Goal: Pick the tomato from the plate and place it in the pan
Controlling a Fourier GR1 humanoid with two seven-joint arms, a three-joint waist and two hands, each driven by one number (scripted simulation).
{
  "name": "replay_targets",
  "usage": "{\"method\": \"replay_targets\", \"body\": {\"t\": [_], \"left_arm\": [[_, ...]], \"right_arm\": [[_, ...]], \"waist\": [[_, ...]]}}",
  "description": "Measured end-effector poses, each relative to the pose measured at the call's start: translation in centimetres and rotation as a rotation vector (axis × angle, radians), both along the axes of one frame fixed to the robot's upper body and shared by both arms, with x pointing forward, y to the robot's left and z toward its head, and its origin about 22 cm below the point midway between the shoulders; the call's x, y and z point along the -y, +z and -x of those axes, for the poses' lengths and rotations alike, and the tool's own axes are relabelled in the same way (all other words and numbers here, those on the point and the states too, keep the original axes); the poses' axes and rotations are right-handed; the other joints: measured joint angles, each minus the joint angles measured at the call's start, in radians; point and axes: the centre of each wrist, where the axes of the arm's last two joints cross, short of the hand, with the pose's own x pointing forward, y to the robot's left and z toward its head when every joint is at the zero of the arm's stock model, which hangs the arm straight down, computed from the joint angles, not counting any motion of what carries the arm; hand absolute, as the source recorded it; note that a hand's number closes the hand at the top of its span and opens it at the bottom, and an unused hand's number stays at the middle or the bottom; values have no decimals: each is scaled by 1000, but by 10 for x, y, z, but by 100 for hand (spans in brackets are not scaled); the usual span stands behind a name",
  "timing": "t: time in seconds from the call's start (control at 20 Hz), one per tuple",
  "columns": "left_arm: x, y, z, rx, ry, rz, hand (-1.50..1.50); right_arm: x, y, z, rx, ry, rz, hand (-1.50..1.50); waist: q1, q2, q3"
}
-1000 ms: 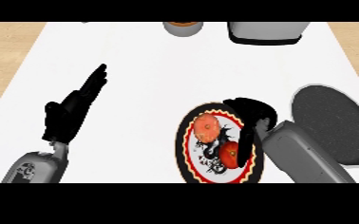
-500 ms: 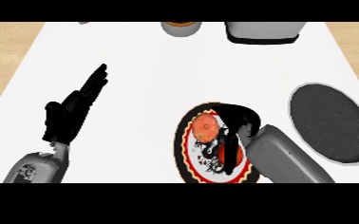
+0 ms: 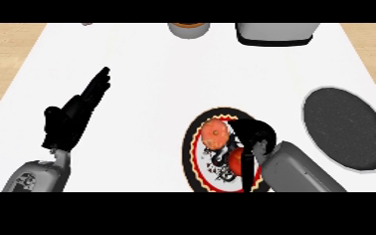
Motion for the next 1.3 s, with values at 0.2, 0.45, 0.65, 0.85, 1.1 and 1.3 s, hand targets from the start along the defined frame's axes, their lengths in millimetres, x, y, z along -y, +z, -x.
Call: {"method": "replay_targets", "body": {"t": [0.2,0.45,0.65,0.85,1.1,1.3], "left_arm": [[2,-2,1,4,-6,-7,0],[-1,2,3,4,-12,1,0],[-2,1,0,1,-11,-1,0],[-1,1,0,11,-11,0,0],[-1,-1,1,5,-4,1,0],[1,0,2,4,-2,2,0]], "right_arm": [[-3,-11,-2,0,-7,26,-150],[1,-27,-2,-5,2,57,-150],[-1,-32,0,-6,40,58,150],[-2,-34,1,-12,65,67,150],[-2,-32,9,-6,71,53,150],[-4,-24,13,32,78,37,150]], "waist": [[3,1,0],[5,-5,-3],[2,-12,-9],[1,-17,-14],[-1,-15,-12],[-1,-10,-9]]}}
